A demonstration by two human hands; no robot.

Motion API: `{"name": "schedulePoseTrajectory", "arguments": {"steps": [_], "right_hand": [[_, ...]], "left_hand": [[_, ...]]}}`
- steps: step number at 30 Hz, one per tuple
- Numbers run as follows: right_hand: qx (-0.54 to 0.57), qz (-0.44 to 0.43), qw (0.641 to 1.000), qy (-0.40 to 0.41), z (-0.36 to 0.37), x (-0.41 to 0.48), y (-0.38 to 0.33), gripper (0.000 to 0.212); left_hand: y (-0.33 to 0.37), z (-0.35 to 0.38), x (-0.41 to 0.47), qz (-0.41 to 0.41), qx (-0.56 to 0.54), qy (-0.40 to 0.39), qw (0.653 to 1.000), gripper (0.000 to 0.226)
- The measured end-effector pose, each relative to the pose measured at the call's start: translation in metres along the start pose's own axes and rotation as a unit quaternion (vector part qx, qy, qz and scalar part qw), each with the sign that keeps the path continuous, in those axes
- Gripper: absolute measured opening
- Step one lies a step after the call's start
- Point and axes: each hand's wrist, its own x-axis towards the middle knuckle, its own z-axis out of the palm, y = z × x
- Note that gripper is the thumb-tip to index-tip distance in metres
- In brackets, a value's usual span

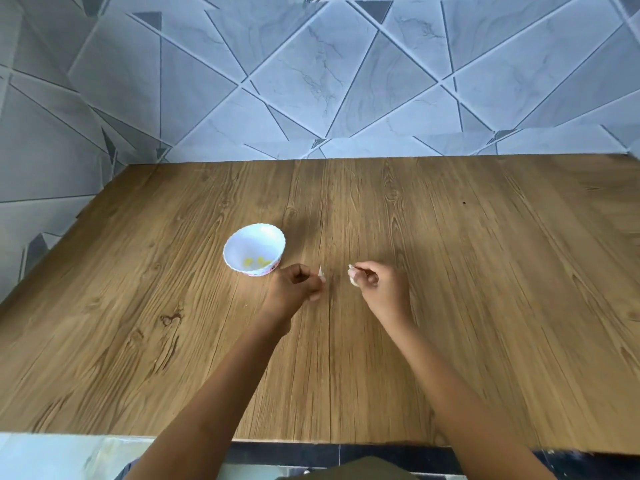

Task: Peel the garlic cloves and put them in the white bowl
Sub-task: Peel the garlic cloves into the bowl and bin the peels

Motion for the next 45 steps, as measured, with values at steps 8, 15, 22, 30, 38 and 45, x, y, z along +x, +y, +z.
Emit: {"name": "schedulePoseTrajectory", "arguments": {"steps": [8,15,22,30,38,45], "right_hand": [[-0.129,-0.065,0.987,-0.073,0.007,-0.001,-0.003,0.035],[-0.127,-0.195,0.972,-0.029,-0.004,-0.057,-0.016,0.030],[-0.255,-0.145,0.932,-0.212,0.006,-0.084,-0.006,0.061],[-0.302,-0.136,0.915,-0.230,0.010,-0.087,-0.010,0.062],[-0.327,-0.127,0.908,-0.230,0.010,-0.091,-0.017,0.062],[-0.319,-0.119,0.915,-0.216,0.011,-0.093,-0.017,0.061]], "left_hand": [[-0.009,-0.017,-0.019,0.002,0.051,-0.012,0.999,0.029],[-0.009,-0.027,-0.039,0.027,0.074,0.024,0.997,0.012],[-0.012,-0.034,-0.062,0.004,0.109,0.028,0.994,0.007],[-0.014,-0.052,-0.061,-0.073,0.157,-0.073,0.982,0.005],[-0.012,-0.054,-0.045,-0.110,0.236,-0.092,0.961,0.006],[-0.014,-0.043,-0.042,-0.108,0.272,-0.084,0.952,0.010]]}}
